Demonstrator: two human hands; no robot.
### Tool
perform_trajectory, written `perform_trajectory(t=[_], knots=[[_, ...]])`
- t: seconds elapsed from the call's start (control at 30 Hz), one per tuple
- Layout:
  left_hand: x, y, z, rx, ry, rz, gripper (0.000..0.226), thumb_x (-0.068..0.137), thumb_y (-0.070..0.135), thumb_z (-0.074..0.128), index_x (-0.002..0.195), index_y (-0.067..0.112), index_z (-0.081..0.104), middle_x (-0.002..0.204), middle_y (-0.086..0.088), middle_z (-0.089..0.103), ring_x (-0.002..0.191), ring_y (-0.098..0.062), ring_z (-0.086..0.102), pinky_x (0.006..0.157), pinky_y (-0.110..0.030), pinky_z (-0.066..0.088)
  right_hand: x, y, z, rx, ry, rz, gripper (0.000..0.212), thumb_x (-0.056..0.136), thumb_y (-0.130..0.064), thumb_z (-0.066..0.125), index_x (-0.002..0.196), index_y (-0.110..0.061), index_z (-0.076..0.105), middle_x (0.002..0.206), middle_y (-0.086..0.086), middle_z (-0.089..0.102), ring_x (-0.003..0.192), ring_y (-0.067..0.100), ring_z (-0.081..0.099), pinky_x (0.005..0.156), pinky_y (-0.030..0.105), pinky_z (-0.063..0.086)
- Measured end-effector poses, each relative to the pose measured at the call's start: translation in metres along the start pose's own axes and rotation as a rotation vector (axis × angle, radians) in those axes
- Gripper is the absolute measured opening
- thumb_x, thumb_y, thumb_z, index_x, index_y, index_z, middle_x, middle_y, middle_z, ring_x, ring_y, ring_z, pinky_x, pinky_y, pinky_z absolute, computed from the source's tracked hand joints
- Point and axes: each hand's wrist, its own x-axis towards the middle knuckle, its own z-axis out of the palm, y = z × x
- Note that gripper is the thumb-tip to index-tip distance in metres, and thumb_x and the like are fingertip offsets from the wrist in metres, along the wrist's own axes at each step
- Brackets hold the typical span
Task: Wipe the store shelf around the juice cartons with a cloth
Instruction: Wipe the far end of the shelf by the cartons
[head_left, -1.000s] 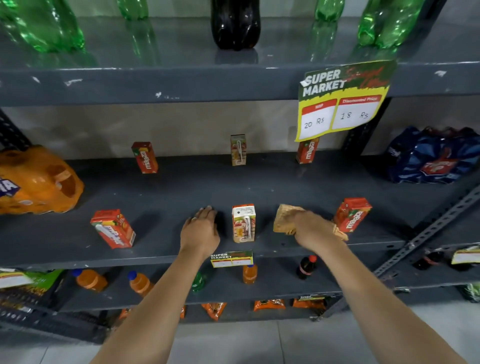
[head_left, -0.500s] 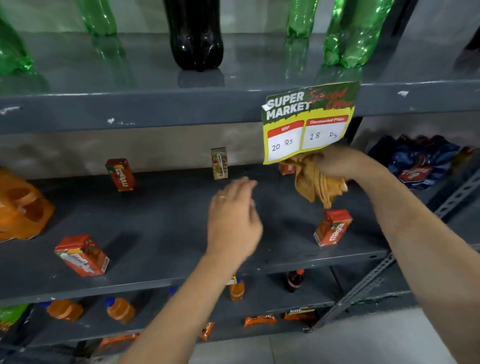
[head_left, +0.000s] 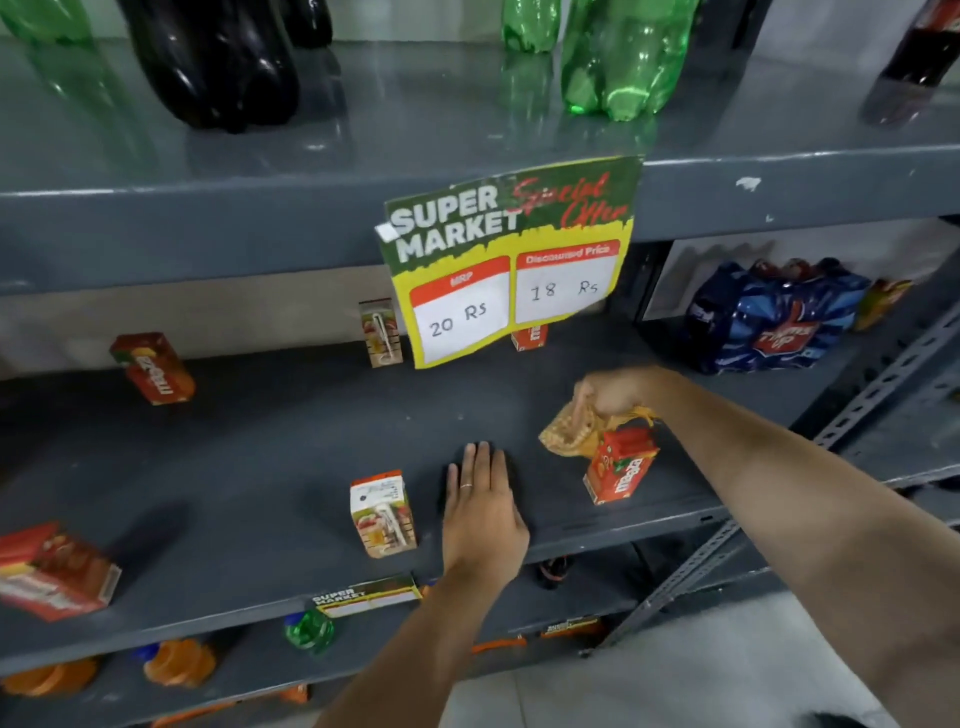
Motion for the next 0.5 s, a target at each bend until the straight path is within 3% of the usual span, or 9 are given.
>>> perform_trajectory(t=[0.07,0.13,0.17,0.23,0.3,0.33,0.4,0.43,0.5], knots=[[-0.001,-0.001,0.001,0.021,0.01,0.032,0.059,0.092,0.016,0.033,0.15,0.012,0.019,0.161,-0.004,0.005,0.148,-0.018,-0.007,0.121,-0.041,-0.004,-0.004,0.019,0.002,0.01,0.021,0.076,0.033,0.085,-0.003,0.052,0.089,-0.022,0.079,0.112,-0.001,0.068,0.103,0.028,0.062,0.091,0.036,0.054],[-0.001,-0.002,0.001,0.022,0.012,0.047,0.059,0.093,0.017,0.032,0.15,0.014,0.017,0.162,-0.002,0.002,0.148,-0.016,-0.01,0.121,-0.042,-0.004,-0.007,0.039,0.003,-0.016,0.008,0.17,0.015,0.084,-0.024,0.064,0.082,-0.02,0.078,0.091,-0.001,0.074,0.087,0.024,0.068,0.078,0.031,0.057],[-0.001,-0.003,0.001,0.021,0.012,0.045,0.059,0.093,0.017,0.031,0.15,0.014,0.016,0.162,-0.002,0.002,0.148,-0.015,-0.01,0.121,-0.042,-0.004,-0.009,0.046,-0.001,-0.119,-0.026,0.222,0.017,0.081,-0.032,0.066,0.079,-0.018,0.076,0.08,-0.002,0.072,0.084,0.023,0.068,0.078,0.031,0.056],[-0.001,-0.003,0.003,0.022,0.001,0.04,0.059,0.093,0.018,0.03,0.151,0.014,0.014,0.162,-0.001,0.001,0.148,-0.014,-0.01,0.121,-0.042,-0.004,-0.01,0.056,-0.014,-0.209,-0.044,0.248,0.013,0.074,-0.03,0.067,0.077,-0.019,0.074,0.075,-0.002,0.068,0.09,0.025,0.067,0.088,0.038,0.055],[-0.001,-0.002,0.004,0.04,-0.003,0.042,0.061,0.091,0.02,0.022,0.151,0.013,0.014,0.162,-0.002,0.002,0.148,-0.015,-0.009,0.121,-0.043,-0.004,-0.003,0.058,-0.031,0.002,0.037,0.165,0.01,0.072,-0.019,0.068,0.074,-0.024,0.077,0.083,0.003,0.07,0.095,0.029,0.067,0.088,0.039,0.056],[-0.001,-0.002,0.005,0.053,0.001,0.047,0.063,0.088,0.022,0.014,0.151,0.013,0.014,0.162,-0.002,0.004,0.148,-0.015,-0.008,0.121,-0.043,-0.005,0.001,0.055,-0.04,0.119,0.111,0.138,0.014,0.077,-0.012,0.067,0.075,-0.021,0.077,0.087,0.008,0.071,0.097,0.031,0.065,0.081,0.031,0.056],[-0.002,-0.001,0.005,0.074,0.004,0.069,0.073,0.08,0.027,0.004,0.151,0.012,0.016,0.161,-0.003,0.006,0.148,-0.016,-0.006,0.12,-0.042,-0.006,0.009,0.044,-0.053,0.314,0.305,0.073,0.017,0.086,0.0,0.06,0.096,0.001,0.074,0.104,0.022,0.069,0.103,0.033,0.061,0.064,0.016,0.049],[-0.002,-0.002,0.006,0.08,0.004,0.079,0.076,0.078,0.029,0.003,0.151,0.011,0.016,0.161,-0.003,0.007,0.148,-0.016,-0.005,0.119,-0.041,-0.007,0.015,0.039,-0.053,0.331,0.363,0.06,0.023,0.088,0.0,0.057,0.108,0.004,0.068,0.115,0.023,0.066,0.105,0.031,0.06,0.064,0.015,0.046],[-0.002,-0.003,0.007,0.086,0.002,0.088,0.077,0.077,0.03,0.004,0.15,0.011,0.018,0.161,-0.003,0.009,0.148,-0.016,-0.003,0.119,-0.04,-0.008,0.02,0.034,-0.04,0.299,0.344,0.046,0.036,0.091,-0.01,0.055,0.127,-0.004,0.059,0.131,0.016,0.059,0.117,0.03,0.056,0.079,0.019,0.039]])
